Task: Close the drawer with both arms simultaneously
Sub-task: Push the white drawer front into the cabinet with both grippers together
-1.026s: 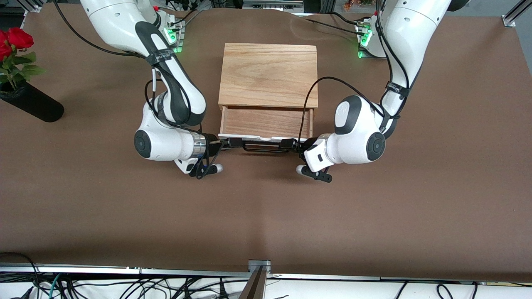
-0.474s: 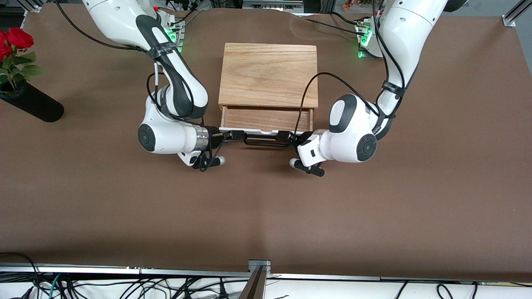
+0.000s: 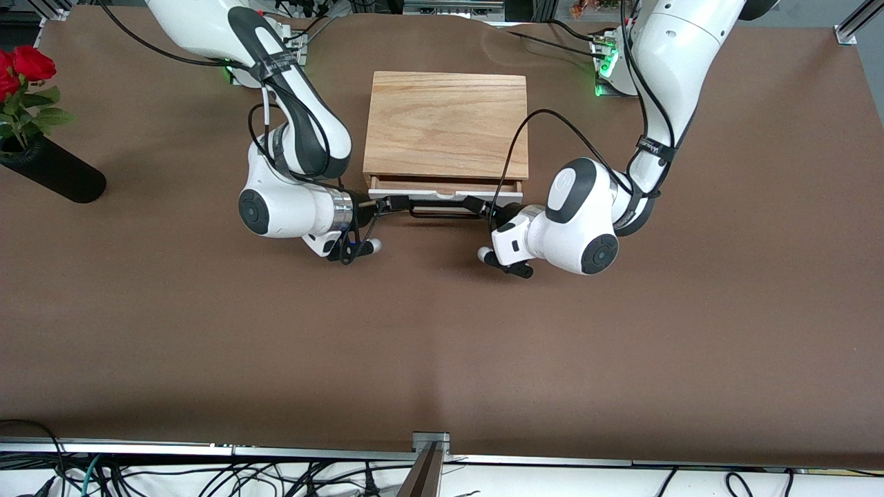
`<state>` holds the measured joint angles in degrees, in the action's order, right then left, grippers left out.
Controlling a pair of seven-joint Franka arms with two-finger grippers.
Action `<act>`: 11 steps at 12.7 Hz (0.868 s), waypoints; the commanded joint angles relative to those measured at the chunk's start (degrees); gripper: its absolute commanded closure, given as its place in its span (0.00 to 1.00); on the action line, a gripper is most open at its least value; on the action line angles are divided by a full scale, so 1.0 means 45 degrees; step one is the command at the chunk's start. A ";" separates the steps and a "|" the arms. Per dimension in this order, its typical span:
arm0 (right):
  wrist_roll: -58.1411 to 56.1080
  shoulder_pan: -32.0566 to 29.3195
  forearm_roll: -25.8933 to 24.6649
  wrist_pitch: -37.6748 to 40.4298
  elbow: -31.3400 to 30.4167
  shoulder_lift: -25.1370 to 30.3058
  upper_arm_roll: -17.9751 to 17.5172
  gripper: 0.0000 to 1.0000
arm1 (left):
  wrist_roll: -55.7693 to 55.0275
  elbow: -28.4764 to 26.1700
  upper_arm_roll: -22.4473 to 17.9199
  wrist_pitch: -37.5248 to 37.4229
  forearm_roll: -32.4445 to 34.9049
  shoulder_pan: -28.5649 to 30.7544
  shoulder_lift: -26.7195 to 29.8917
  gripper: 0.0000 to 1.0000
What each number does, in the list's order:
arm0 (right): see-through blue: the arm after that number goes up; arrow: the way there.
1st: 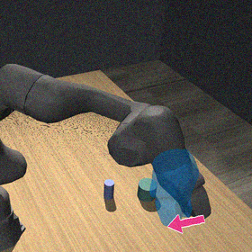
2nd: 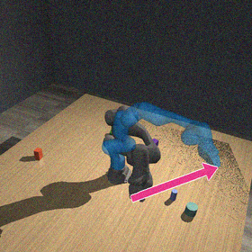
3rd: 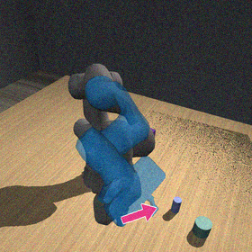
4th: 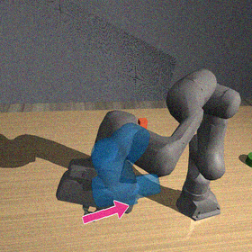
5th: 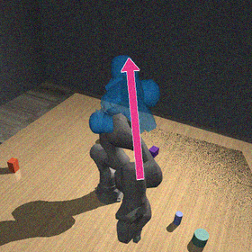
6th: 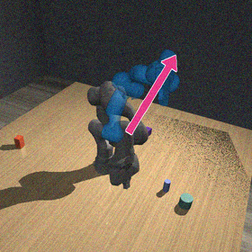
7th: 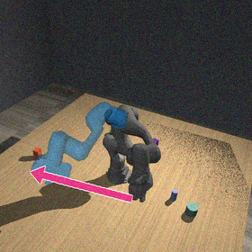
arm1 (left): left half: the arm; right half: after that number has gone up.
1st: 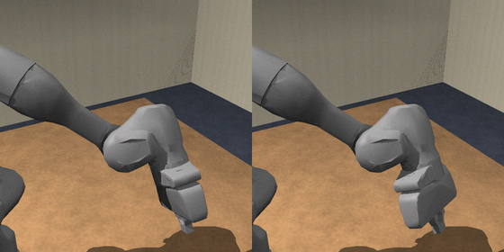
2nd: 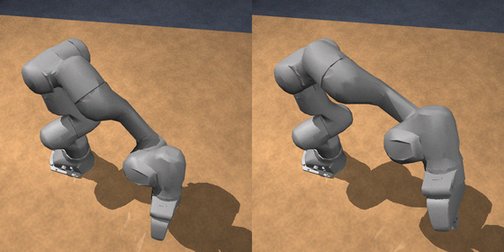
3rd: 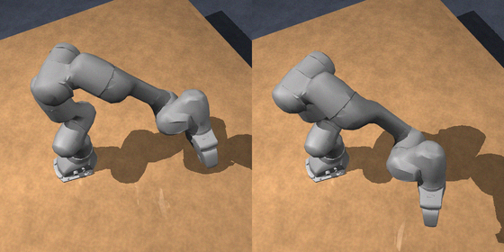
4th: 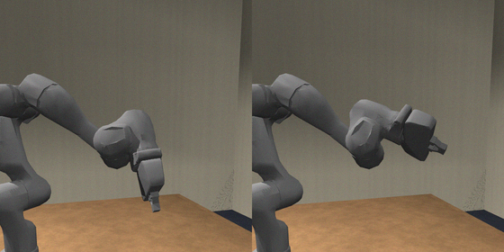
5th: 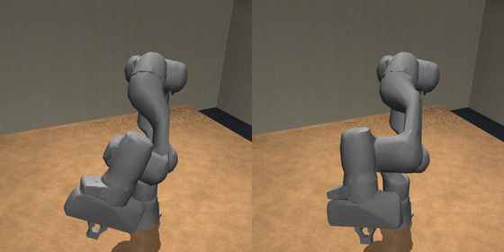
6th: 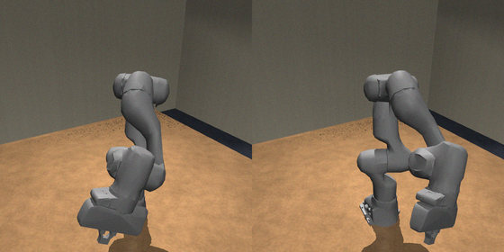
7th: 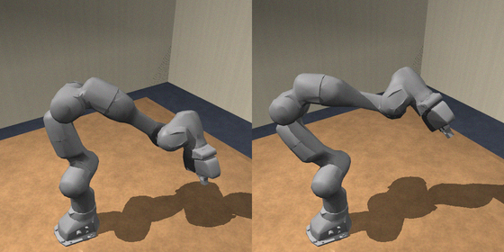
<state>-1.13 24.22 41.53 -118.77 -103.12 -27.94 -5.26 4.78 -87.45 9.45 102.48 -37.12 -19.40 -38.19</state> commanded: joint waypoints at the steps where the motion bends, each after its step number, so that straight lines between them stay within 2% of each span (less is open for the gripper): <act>1: -0.0004 -0.0011 0.0283 -0.0189 -0.1183 0.0935 -0.0256 0.00 | -0.0026 0.0214 -0.0049 -0.1247 -0.0325 0.0034 -0.0049 0.00; 3: -0.0004 -0.0011 0.0283 -0.0169 -0.1536 0.1150 -0.0335 0.00 | -0.0026 0.0214 -0.0049 -0.1816 -0.0344 0.0034 -0.0049 0.00; 8: -0.0004 -0.0031 0.0283 -0.0014 -0.1538 0.1210 -0.0511 0.00 | -0.0007 0.0253 -0.0049 -0.1876 -0.0344 0.0014 -0.0049 0.00; 10: -0.0081 -0.0050 0.0263 0.0220 -0.1091 0.1210 -0.0142 0.00 | -0.0007 0.0370 -0.0068 -0.1876 -0.0228 0.0034 0.0028 0.00; 11: -0.0063 -0.0050 0.0147 0.0917 -0.0508 0.1210 0.0363 0.00 | -0.0007 0.0428 -0.0146 -0.1876 -0.0150 0.0073 0.0126 0.00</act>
<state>-1.13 24.23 41.67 -118.57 -107.57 -24.28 -6.20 4.76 -87.09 9.36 95.75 -37.12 -19.38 -38.22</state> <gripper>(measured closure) 0.000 0.000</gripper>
